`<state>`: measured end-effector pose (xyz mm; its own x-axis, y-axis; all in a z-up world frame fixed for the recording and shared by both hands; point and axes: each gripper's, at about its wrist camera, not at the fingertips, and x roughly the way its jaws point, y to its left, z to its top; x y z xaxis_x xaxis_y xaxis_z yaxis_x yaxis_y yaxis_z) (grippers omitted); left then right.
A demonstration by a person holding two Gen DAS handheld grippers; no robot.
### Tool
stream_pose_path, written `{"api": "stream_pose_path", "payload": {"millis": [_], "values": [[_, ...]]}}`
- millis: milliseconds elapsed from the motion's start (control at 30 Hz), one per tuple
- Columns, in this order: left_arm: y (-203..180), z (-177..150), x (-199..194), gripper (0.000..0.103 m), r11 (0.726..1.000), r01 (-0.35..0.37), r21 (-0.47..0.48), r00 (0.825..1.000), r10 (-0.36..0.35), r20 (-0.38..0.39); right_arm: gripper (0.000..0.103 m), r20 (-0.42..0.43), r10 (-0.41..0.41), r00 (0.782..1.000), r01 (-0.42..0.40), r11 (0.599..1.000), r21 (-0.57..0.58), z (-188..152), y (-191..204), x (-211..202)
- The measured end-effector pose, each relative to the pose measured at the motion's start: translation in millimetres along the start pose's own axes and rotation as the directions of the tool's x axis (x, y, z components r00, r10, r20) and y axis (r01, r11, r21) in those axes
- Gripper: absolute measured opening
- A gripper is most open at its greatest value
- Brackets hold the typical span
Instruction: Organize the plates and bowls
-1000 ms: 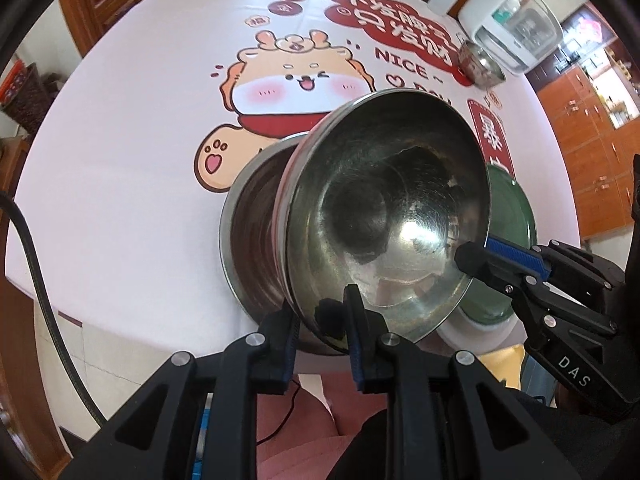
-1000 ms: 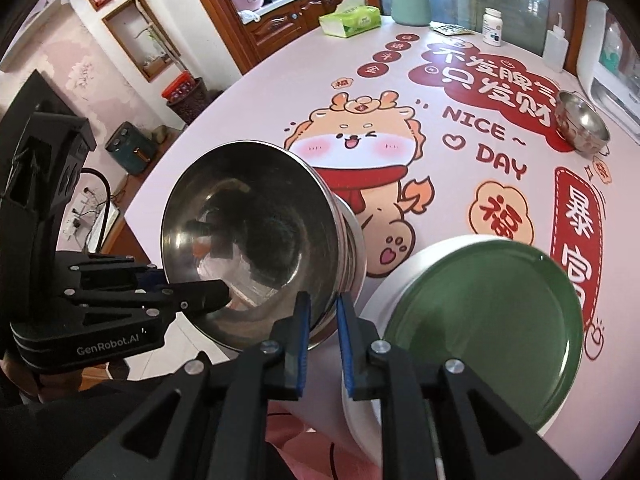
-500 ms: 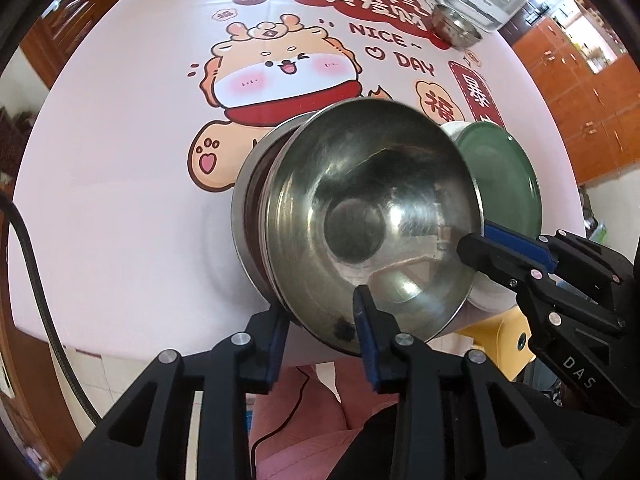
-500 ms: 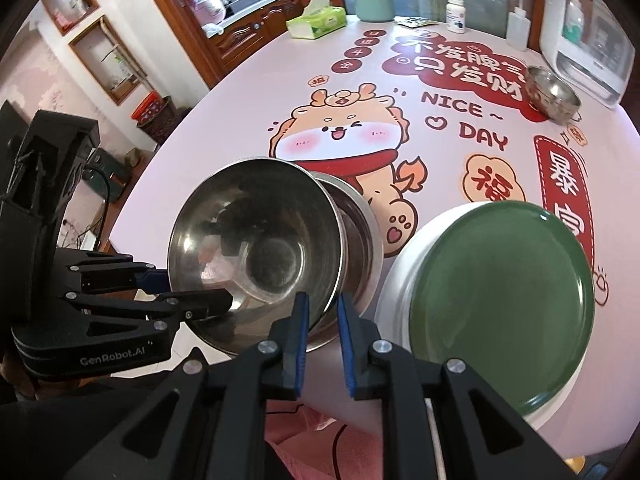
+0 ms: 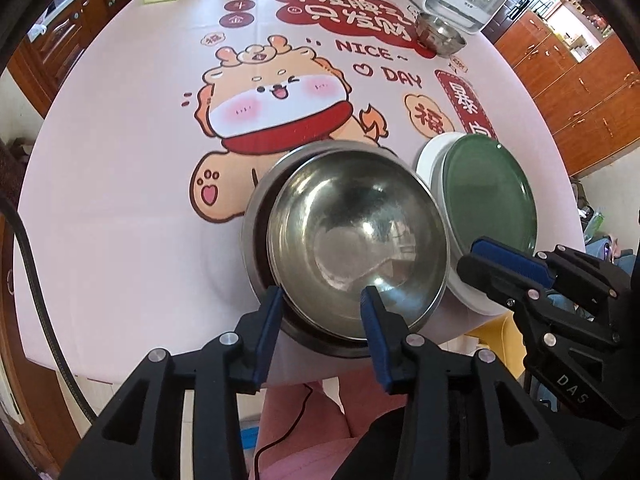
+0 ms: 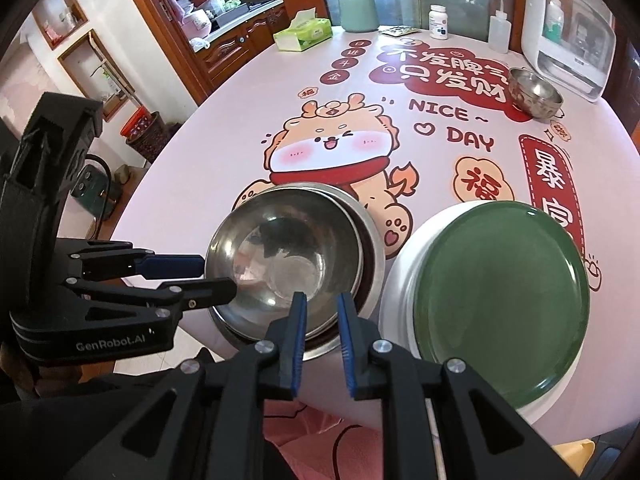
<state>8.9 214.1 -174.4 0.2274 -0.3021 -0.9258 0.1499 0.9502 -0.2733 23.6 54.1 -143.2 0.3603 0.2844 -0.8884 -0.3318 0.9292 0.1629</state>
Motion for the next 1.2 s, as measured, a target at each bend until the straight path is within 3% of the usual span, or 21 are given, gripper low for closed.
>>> {"api": "stream_pose_path", "payload": {"millis": [500, 633, 1200], "values": [[-23.0, 19.7, -15.3, 0.048, 1.000, 0.021, -0.011, 0.993, -0.020, 0.117, 0.019, 0.043, -0.030, 0.999, 0.029, 1.000, 0.008, 2.8, -30.0, -17.6], [-38.8, 28.0, -18.7, 0.049, 1.000, 0.031, -0.004, 0.989, -0.030, 0.145, 0.031, 0.064, -0.040, 0.997, 0.039, 0.999, 0.012, 3.1, -43.8, -25.2], [-121.1, 75.7, -15.8, 0.053, 0.999, 0.036, 0.004, 0.972, -0.036, 0.234, 0.036, 0.161, -0.089, 0.983, 0.085, 0.996, 0.032, 15.1, -136.4, -63.9]]}}
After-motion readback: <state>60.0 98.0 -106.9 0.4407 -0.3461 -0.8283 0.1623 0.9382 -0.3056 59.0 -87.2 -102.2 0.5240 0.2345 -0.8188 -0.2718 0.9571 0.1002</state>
